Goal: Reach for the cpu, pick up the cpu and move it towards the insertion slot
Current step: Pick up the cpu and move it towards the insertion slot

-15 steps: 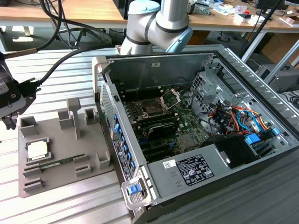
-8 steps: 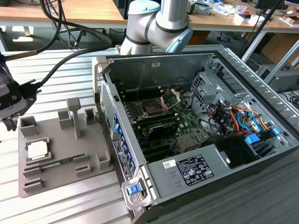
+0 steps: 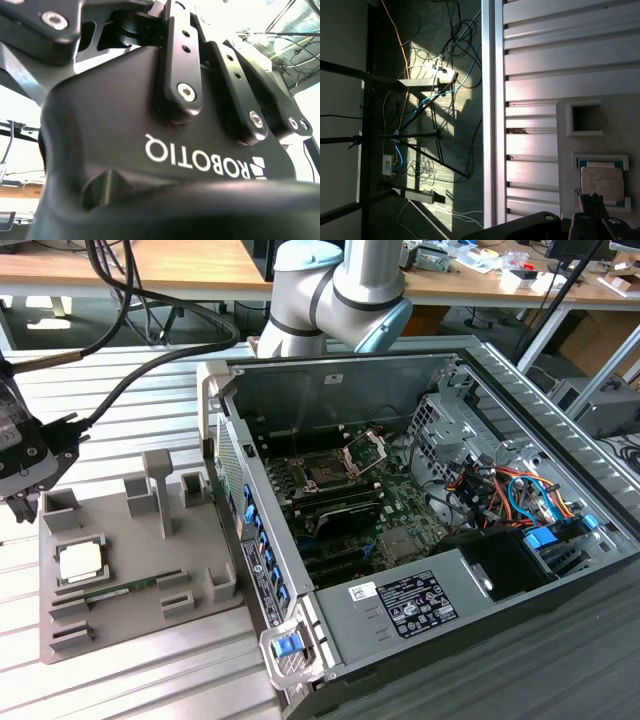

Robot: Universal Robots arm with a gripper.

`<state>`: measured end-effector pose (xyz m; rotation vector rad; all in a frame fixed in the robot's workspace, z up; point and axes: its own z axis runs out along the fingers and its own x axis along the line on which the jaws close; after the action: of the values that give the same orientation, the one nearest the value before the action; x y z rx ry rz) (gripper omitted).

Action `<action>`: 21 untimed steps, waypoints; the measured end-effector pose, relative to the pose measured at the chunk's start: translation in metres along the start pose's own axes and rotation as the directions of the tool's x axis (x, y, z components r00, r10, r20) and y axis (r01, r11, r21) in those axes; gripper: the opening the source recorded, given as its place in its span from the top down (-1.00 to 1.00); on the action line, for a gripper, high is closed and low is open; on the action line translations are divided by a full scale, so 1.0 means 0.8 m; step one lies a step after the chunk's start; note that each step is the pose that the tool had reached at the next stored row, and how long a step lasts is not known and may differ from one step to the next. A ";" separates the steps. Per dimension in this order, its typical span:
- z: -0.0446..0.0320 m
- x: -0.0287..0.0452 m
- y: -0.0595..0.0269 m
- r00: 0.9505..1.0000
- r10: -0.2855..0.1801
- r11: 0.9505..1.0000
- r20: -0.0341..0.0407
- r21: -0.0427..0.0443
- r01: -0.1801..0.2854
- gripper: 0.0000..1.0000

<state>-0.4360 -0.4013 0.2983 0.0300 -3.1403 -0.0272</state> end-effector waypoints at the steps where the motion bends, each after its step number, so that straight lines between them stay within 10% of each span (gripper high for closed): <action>1: 0.0008 0.0000 0.000 1.000 0.000 1.000 0.000 0.002 0.000 0.79; 21: 0.0113 0.0000 0.000 1.000 0.000 1.000 0.000 0.020 0.000 0.79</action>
<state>-0.4361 -0.4013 0.2893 0.0300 -3.1401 0.0034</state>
